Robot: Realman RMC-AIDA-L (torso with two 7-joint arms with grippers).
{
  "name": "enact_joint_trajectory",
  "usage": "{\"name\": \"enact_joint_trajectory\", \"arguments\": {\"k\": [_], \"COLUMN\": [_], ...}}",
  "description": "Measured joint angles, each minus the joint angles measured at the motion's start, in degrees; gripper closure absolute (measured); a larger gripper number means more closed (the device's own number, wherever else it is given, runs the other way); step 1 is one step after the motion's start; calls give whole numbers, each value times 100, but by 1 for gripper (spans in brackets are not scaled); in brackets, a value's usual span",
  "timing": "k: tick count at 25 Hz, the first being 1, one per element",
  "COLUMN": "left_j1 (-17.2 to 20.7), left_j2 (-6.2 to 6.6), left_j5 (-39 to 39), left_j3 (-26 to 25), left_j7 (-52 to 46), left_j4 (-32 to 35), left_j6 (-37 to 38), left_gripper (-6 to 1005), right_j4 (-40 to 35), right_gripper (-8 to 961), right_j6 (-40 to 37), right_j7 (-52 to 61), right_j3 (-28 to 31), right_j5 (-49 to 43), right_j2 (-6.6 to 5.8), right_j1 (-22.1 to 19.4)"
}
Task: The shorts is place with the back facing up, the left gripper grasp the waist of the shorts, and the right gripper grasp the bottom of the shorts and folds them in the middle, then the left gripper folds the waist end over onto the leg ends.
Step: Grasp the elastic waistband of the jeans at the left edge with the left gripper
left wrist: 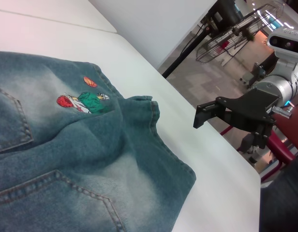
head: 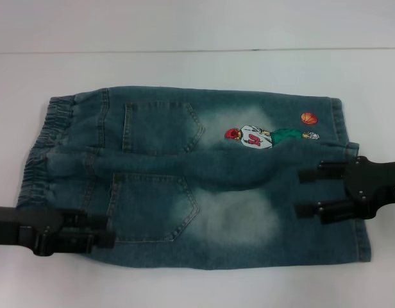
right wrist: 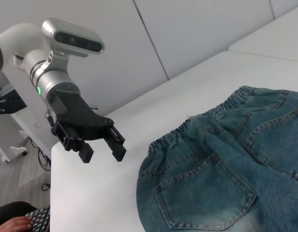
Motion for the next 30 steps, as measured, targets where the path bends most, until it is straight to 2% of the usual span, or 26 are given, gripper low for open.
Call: {"name": "enact_joint_trajectory", "arguments": {"k": [9,14,17,22,24,25,30], "left_j1": [-12,-52,-69,-270,-387,-525,-761], "left_j2": [4,86,218,567,628,667,716], "left_j5": [11,51,57,199,522,986,1589], "left_j3": [-9,-165,-402,-758,-758,-738,-680], "left_j7": [-46,-530,-1321,-2845,-3275,-3701,-4166], "left_j4": [1,172,493,695,771,772,587], "left_j6": [-60,6,-61,-170,-234,-407,-746], "left_gripper": [400,408,412,420,423,424,432], "right_j4": [0,0,0,0,-3,-5,-8], "right_gripper": [37,37,37,36,36,36,36], "right_j6": [28,53,61,65,73,84,265], "right_j7": [36,39,40,13,-4,-11,-16], "right_j3": [0,0,1,-2,-21,-38,-267], "right_j5": [0,0,0,1,0,1,0], "right_j2": [-12,-12,-13,-25,-29,-28,-20], "right_j1": [51,73,86,112,128,137,169]}}
